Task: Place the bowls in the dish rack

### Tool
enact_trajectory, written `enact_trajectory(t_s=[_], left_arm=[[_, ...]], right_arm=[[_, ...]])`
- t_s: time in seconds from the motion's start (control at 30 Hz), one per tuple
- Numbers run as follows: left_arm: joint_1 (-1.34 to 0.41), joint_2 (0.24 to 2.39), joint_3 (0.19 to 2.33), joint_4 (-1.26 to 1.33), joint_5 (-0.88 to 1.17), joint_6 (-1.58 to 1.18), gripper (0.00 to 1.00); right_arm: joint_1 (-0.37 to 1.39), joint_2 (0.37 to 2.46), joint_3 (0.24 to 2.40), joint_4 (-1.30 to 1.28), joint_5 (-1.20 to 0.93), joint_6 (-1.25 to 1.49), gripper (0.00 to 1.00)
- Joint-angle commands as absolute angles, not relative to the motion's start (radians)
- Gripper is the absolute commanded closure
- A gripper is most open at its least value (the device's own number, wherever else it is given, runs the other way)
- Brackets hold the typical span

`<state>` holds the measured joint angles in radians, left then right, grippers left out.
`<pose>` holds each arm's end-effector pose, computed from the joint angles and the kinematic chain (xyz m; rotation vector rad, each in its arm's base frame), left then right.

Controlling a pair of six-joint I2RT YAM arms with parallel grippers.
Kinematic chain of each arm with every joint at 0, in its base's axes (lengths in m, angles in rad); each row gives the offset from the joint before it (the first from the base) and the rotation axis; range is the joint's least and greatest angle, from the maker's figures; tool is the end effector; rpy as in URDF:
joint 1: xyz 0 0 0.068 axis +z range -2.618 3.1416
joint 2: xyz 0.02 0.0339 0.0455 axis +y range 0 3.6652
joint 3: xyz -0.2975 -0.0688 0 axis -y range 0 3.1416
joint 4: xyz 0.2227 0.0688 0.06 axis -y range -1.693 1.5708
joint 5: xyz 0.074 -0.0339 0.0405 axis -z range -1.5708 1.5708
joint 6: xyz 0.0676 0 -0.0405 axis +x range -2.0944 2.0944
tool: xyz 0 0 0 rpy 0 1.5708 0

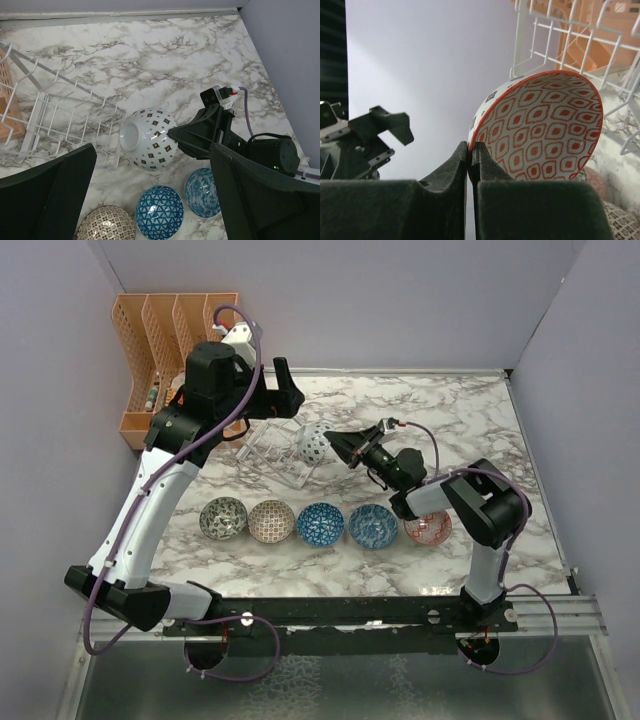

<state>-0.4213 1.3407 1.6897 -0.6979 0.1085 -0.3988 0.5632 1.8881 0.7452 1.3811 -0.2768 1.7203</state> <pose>0.2467 -0.1186 0.4874 0.0972 1.9705 -0.6486 0.3241 0.2265 0.2512 0.6654 1.5599 2.0281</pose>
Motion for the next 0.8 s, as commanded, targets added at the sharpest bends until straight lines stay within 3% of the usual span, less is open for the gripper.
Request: enact_trajectory(t_s=[0.0, 0.43, 0.77], left_arm=[[-0.423, 1.291, 1.67, -0.686, 0.149, -0.415, 0.01], [-0.424, 1.271, 1.648, -0.678, 0.177, -0.425, 0.01], [-0.423, 1.255, 1.622, -0.685, 0.172, -0.42, 0.01]], right_arm=[[0.56, 1.902, 0.822, 1.432, -0.196, 1.714, 0.99], [0.635, 1.908, 0.9, 1.247, -0.068, 1.736, 0.99], [0.652, 1.988, 0.896, 1.342, -0.071, 1.764, 0.99]])
